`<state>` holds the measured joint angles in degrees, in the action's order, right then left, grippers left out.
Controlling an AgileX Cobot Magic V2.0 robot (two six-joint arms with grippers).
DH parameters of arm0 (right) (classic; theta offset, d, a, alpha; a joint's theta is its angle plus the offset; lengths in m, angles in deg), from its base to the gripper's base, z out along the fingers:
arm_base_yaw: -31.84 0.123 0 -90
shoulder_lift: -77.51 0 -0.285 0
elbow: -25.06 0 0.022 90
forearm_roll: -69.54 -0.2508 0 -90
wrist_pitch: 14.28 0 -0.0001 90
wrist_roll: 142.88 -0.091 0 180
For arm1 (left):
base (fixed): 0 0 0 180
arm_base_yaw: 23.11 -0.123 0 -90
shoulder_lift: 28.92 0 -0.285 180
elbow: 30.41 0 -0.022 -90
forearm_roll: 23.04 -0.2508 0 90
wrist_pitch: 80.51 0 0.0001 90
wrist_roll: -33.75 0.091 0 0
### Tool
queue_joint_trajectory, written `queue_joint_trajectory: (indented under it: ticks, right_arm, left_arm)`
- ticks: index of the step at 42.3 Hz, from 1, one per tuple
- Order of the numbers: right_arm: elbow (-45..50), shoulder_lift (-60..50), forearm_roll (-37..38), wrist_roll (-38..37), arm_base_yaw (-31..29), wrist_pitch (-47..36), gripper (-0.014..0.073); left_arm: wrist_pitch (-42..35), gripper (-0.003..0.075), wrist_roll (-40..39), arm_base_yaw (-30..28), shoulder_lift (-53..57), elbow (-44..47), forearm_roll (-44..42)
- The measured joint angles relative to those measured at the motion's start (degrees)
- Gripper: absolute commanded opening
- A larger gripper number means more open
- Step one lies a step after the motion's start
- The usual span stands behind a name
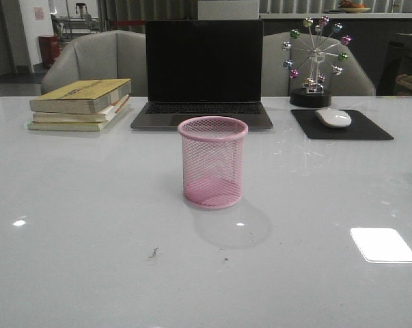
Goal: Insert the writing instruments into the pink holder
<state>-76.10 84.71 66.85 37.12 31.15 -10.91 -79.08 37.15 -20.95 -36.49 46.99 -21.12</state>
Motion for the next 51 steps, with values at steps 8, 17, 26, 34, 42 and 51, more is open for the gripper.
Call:
queue_joint_trajectory:
  ticks: [8, 17, 26, 34, 42, 51]
  right_arm:
    - [0.0, 0.0, 0.0, 0.0, 0.0, 0.0, 0.0057]
    - [0.0, 0.0, 0.0, 0.0, 0.0, 0.0, 0.0057]
    - [0.0, 0.0, 0.0, 0.0, 0.0, 0.0, 0.0057]
    - [0.0, 0.0, 0.0, 0.0, 0.0, -0.1, 0.0057]
    - [0.0, 0.0, 0.0, 0.0, 0.0, -1.7, 0.0057]
    - [-6.2, 0.0, 0.0, 0.0, 0.0, 1.4, 0.0057]
  left_arm:
    - [0.0, 0.0091, 0.0, 0.0, 0.0, 0.0, 0.0]
    - [0.0, 0.0091, 0.0, 0.0, 0.0, 0.0, 0.0]
    - [0.0, 0.0091, 0.0, 0.0, 0.0, 0.0, 0.0]
    - [0.0, 0.0091, 0.0, 0.0, 0.0, 0.0, 0.0]
    - [-1.9, 0.0091, 0.0, 0.0, 0.0, 0.0, 0.0]
    - [-2.5, 0.0091, 0.0, 0.0, 0.0, -4.8, 0.0]
